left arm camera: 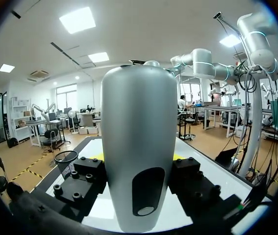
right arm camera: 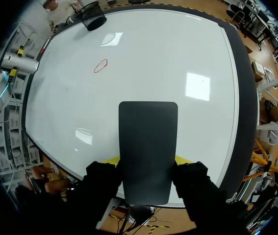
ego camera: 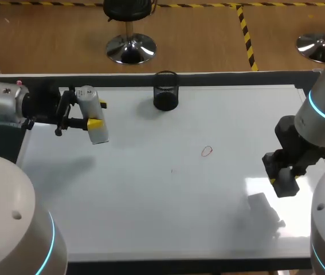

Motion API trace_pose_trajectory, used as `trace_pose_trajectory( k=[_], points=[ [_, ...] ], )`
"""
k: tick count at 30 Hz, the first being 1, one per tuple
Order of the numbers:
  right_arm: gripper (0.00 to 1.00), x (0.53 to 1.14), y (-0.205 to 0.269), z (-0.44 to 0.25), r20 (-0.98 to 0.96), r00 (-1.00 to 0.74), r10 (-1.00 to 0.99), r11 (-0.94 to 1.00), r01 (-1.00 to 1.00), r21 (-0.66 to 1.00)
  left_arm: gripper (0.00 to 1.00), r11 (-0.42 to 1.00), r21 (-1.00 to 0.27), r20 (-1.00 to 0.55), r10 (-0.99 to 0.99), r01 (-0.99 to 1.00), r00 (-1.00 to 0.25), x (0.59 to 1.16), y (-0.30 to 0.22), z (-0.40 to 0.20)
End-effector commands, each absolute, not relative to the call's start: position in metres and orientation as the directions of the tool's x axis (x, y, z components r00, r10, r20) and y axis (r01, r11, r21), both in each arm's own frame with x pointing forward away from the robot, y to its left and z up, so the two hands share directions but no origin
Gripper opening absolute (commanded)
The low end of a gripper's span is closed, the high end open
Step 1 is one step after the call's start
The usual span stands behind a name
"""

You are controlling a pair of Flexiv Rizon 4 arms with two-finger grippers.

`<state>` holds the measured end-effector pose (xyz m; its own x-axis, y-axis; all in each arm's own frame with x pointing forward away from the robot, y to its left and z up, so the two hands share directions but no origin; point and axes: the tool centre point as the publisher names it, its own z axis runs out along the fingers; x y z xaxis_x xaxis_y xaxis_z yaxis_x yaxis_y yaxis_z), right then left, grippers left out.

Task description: Pick up the inspection probe, press it on each red-marked spot on the whiteboard one by one, put down the probe, pick up the eraser, and wipe off all the red marks.

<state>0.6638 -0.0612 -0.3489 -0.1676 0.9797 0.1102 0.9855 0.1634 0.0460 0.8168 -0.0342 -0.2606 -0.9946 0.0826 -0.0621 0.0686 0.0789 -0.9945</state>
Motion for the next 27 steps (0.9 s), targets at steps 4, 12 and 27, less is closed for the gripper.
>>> trace_pose_trajectory(
  k=[4, 12, 27],
  points=[
    [0.00, 0.668, -0.066, -0.348, 0.109, -0.155, 0.982, 0.150, 0.987, 0.055, 0.00, 0.077, -0.995, -0.064, 0.084, 0.070, -0.994, 0.817, -0.034, -0.260],
    [0.00, 0.683, -0.060, -0.341, 0.089, -0.141, 0.986, 0.135, 0.988, 0.070, 0.00, 0.077, -0.995, -0.064, 0.084, 0.070, -0.994, 0.817, -0.034, -0.260],
    [0.00, 0.715, -0.026, -0.341, 0.021, -0.052, 0.998, 0.051, 0.998, 0.024, 0.00, 0.077, -0.995, -0.064, 0.084, 0.070, -0.994, 0.817, -0.034, -0.260]
  ],
)
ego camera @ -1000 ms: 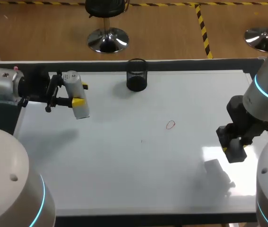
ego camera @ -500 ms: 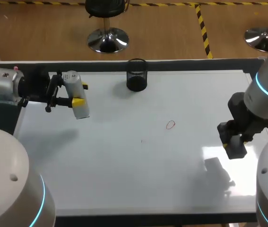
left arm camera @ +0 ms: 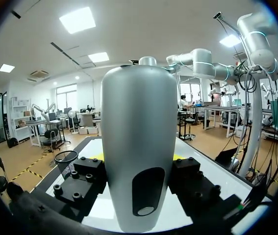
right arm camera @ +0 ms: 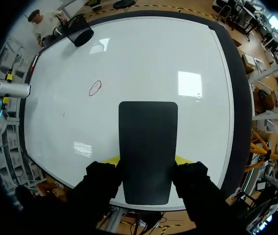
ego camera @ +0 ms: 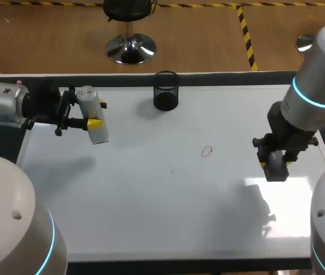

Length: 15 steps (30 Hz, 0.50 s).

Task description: Pick up the inspection probe, press it on each red-marked spot on the whiteboard one by one, put down the probe, pick up the eraser, and wipe off all the red marks.

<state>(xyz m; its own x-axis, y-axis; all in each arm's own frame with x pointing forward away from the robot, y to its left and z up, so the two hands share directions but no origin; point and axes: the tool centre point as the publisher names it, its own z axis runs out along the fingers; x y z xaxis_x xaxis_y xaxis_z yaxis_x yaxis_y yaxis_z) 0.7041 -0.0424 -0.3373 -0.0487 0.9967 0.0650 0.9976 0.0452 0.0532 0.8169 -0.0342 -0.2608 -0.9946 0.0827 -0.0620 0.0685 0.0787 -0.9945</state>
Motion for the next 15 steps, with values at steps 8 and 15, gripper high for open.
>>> trace_pose_trajectory(
  k=[8, 15],
  points=[
    [0.00, 0.725, 0.004, -0.342, -0.002, -0.061, 0.998, 0.061, 0.998, 0.007, 0.00, 0.077, -0.995, -0.064, 0.084, 0.070, -0.994, 0.817, -0.034, -0.260],
    [0.00, 0.736, 0.032, -0.346, 0.002, -0.036, 0.999, 0.036, 0.999, -0.007, 0.00, 0.077, -0.995, -0.064, 0.084, 0.070, -0.994, 0.817, -0.034, -0.260]
  ],
)
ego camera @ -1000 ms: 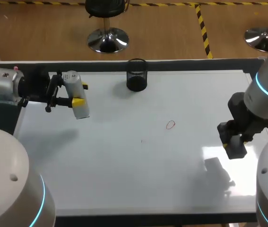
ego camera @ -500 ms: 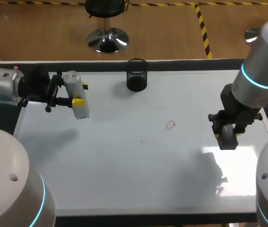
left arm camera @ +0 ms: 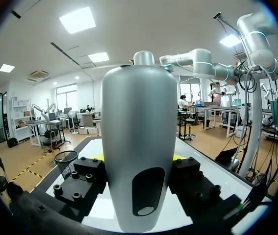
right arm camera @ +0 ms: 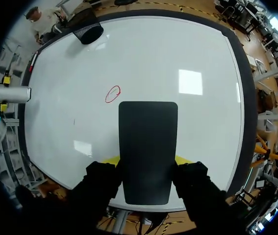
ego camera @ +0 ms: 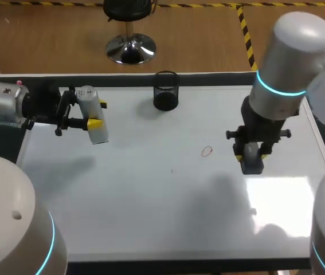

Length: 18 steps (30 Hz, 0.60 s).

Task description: Pick up the inspection probe, press it on each red-marked spot on the whiteboard one by one, put down the probe, pick up the eraser, and wipe off all the red marks.

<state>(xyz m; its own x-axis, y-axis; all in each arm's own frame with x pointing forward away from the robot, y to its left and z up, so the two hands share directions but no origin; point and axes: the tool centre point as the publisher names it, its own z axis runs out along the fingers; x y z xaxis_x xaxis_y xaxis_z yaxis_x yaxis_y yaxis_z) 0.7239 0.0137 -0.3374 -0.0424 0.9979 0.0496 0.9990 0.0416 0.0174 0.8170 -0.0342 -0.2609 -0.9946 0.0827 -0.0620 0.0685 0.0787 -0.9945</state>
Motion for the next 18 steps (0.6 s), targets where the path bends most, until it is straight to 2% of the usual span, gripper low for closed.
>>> trace_pose_trajectory(
  k=[1, 18],
  points=[
    [0.00, 0.737, 0.036, -0.346, 0.013, -0.034, 0.999, 0.035, 0.999, -0.012, 0.00, 0.077, -0.995, -0.064, 0.084, 0.070, -0.994, 0.817, -0.034, -0.260],
    [0.00, 0.759, 0.092, -0.358, 0.038, -0.060, 0.998, 0.061, 0.997, -0.038, 0.00, 0.077, -0.995, -0.064, 0.084, 0.070, -0.994, 0.817, -0.034, -0.260]
  ],
)
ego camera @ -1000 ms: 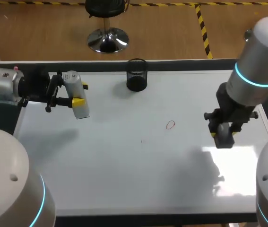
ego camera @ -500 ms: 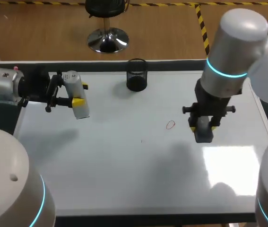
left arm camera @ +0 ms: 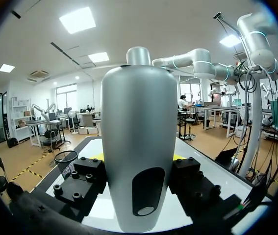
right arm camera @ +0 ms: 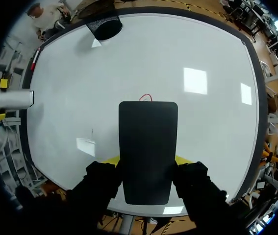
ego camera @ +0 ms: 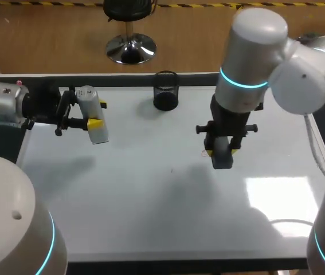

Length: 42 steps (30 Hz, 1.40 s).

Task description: Pick up the inspection probe, press it on each red-marked spot on the whiteboard one by one, put down the probe, pick up the eraser, and wipe off all the red marks.

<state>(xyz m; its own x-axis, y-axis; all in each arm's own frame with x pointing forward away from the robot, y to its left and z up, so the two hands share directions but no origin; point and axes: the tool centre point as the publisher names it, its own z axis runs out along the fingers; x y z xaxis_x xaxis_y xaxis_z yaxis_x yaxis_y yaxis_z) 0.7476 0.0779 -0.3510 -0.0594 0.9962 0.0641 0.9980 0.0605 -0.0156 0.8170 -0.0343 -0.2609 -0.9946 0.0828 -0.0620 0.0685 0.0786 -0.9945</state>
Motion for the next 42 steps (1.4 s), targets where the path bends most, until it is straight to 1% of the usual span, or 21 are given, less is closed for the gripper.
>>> trace_pose_trajectory(
  k=[1, 18, 24, 42],
  points=[
    [0.00, 0.760, 0.095, -0.358, 0.037, -0.060, 0.998, 0.061, 0.997, -0.039, 0.00, 0.077, -0.995, -0.064, 0.084, 0.070, -0.994, 0.817, -0.034, -0.260],
    [0.00, 0.773, 0.143, -0.371, 0.091, -0.091, 0.992, 0.096, 0.994, -0.051, 0.00, 0.077, -0.995, -0.064, 0.084, 0.070, -0.994, 0.817, -0.034, -0.260],
    [0.00, 0.775, 0.159, -0.380, 0.083, -0.107, 0.991, 0.109, 0.994, -0.030, 0.00, 0.077, -0.995, -0.064, 0.084, 0.070, -0.994, 0.817, -0.034, -0.260],
    [0.00, 0.783, 0.190, -0.400, 0.080, -0.142, 0.987, 0.142, 0.990, 0.003, 0.00, 0.077, -0.995, -0.064, 0.084, 0.070, -0.994, 0.817, -0.034, -0.260]
  ],
)
